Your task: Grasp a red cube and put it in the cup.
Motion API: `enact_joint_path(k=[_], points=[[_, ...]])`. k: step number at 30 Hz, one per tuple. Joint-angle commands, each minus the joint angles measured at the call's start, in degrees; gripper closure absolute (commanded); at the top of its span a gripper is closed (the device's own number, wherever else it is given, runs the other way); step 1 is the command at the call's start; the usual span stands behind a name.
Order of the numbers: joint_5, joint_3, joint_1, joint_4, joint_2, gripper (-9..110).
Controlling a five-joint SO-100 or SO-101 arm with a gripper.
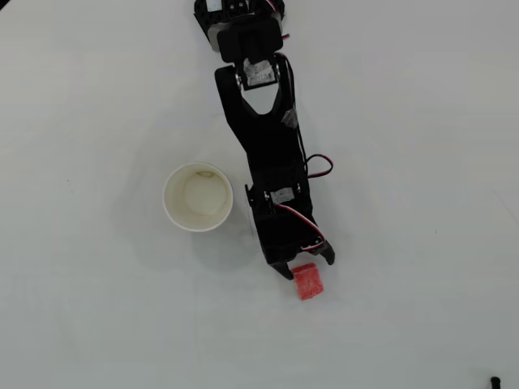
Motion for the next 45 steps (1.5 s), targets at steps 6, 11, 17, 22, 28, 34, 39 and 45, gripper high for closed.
enact_joint_path(k=[6, 11, 17, 22, 28, 34, 39, 45], points=[[-0.4, -7.1, -0.1, -0.4, -1.7, 75], [-0.4, -9.1, 0.2, -0.4, -4.0, 75], [-0.4, -12.9, 0.9, 0.3, -6.9, 75], [-0.3, -13.5, 1.5, 0.3, -7.6, 75], [-0.2, -13.7, 1.8, 0.4, -7.6, 80], [0.0, -13.7, 1.7, 0.8, -7.6, 91], [0.1, -13.3, 1.8, 1.0, -7.0, 93], [0.3, -11.8, 2.5, 2.1, -4.0, 94]])
